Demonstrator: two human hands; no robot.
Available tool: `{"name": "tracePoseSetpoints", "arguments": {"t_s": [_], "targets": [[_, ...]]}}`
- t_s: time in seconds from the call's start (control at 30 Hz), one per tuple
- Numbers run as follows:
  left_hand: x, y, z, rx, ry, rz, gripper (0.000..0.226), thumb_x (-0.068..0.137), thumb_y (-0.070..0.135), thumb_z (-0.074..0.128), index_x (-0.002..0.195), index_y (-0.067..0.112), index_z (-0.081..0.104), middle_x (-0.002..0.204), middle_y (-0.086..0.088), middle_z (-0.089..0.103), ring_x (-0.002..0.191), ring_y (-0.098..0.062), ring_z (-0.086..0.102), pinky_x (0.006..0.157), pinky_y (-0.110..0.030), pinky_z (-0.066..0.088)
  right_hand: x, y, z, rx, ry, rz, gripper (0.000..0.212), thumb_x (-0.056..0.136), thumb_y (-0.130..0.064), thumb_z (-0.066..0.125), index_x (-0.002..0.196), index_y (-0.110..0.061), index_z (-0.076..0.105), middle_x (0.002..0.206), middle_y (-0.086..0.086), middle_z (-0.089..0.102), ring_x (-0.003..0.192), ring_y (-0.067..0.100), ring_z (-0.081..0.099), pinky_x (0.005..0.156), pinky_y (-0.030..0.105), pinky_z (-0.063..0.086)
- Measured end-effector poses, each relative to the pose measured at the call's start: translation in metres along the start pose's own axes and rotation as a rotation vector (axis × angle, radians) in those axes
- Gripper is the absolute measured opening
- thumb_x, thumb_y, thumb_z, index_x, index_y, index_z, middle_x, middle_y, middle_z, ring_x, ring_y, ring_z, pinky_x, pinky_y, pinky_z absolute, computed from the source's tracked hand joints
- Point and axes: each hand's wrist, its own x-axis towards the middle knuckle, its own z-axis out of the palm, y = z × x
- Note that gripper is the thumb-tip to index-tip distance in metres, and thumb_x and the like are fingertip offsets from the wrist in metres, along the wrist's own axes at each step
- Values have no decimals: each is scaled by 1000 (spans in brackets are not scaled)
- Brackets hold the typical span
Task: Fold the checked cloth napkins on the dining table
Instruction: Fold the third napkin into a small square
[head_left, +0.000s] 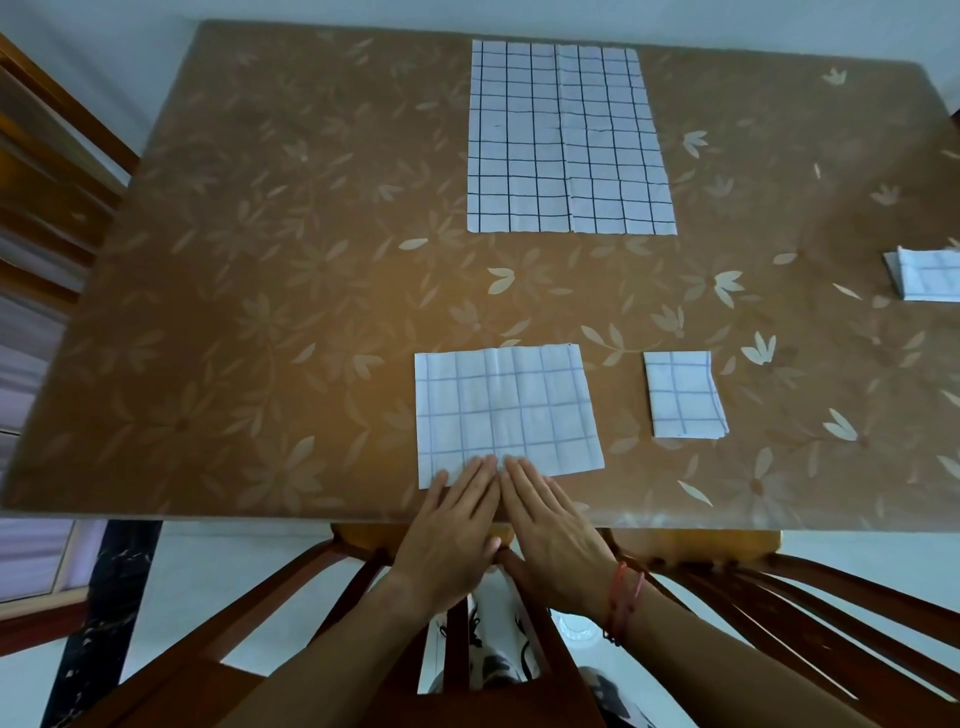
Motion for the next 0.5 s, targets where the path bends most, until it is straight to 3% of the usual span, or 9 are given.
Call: {"name": "tracePoseSetpoints", "arguments": {"t_s": [0.13, 0.3, 0.5], "targets": [[-2, -6, -1, 25, 7, 44, 67, 93, 39, 38, 151, 7, 25, 159, -10, 18, 148, -23, 11, 116, -47, 19, -1, 0, 1, -39, -74, 27, 82, 91, -59, 40, 148, 0, 33, 157, 19, 30, 145, 31, 29, 111, 50, 38], [-8, -15, -2, 39, 8, 4, 68, 94, 42, 39, 148, 3, 29, 158, -13, 22, 147, -24, 16, 115, -44, 27, -3, 0, -1, -61, -123, 69, 83, 89, -59, 43, 147, 1, 36, 157, 20, 30, 145, 33, 30, 111, 53, 37], [-22, -30, -2, 71, -16, -69, 67, 99, 45, 30, 151, 4, 20, 161, -10, 12, 149, -21, 4, 117, -44, 16, -16, 11, -4, -50, -123, 169, 82, 88, -57, 38, 146, 1, 40, 156, 20, 32, 144, 33, 31, 109, 55, 38]]}}
